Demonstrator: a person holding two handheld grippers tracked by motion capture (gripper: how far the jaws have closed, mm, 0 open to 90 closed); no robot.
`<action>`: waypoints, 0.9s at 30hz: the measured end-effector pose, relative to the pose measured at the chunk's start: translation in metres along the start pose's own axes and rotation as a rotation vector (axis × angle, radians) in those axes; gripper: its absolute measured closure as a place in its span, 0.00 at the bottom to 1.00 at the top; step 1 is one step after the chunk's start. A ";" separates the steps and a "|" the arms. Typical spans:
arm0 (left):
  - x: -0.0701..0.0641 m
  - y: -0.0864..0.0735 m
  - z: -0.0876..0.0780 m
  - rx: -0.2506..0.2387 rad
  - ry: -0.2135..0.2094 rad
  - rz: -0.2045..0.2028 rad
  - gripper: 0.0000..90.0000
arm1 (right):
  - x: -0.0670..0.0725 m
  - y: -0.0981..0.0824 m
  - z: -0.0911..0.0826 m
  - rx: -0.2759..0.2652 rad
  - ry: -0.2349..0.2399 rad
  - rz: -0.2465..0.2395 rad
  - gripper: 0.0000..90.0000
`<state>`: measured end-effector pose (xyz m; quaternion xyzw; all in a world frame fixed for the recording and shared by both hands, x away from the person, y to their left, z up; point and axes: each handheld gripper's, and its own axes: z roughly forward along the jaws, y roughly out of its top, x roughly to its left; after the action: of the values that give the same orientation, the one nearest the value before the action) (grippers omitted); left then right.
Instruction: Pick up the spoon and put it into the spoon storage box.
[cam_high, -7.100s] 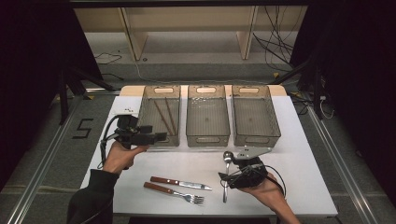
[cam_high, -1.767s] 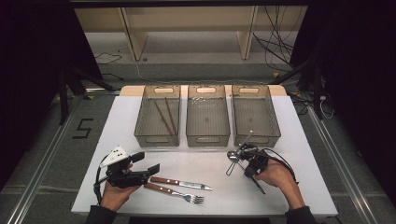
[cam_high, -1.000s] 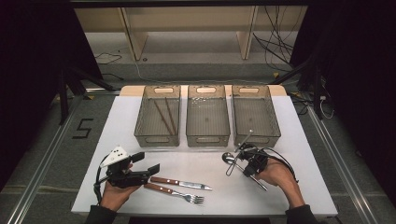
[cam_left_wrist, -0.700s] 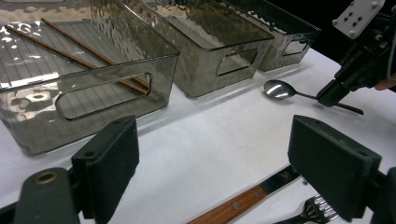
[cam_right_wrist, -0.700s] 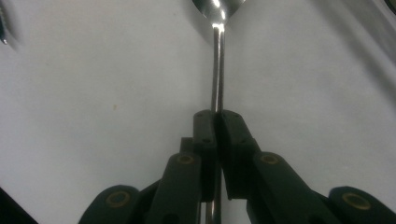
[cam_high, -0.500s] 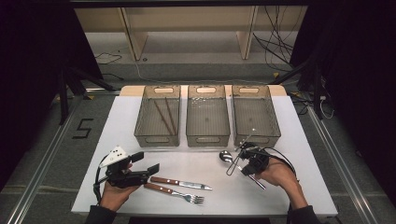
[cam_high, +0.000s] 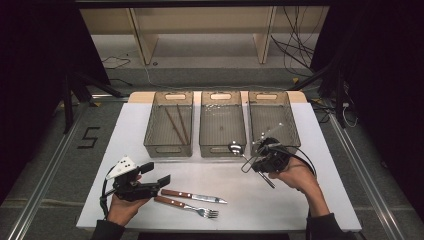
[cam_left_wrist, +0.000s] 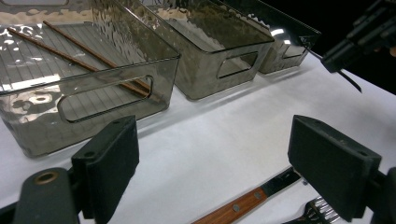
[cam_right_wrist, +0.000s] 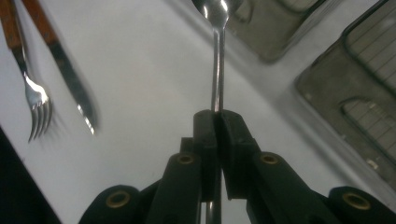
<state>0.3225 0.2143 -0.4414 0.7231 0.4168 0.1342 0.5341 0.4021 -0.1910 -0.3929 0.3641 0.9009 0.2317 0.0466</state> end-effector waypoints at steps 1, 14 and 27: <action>0.000 0.000 0.000 -0.001 0.000 0.000 0.18 | -0.001 0.003 0.000 -0.017 0.000 0.004 0.95; 0.000 0.000 0.001 -0.003 -0.004 0.001 0.18 | -0.012 0.049 -0.006 -0.131 -0.025 0.035 0.95; 0.000 0.000 0.000 -0.008 -0.004 0.004 0.18 | -0.021 0.090 0.000 -0.180 -0.063 0.077 0.95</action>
<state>0.3227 0.2141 -0.4409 0.7221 0.4136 0.1357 0.5377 0.4745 -0.1486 -0.3536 0.3998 0.8598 0.3020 0.0986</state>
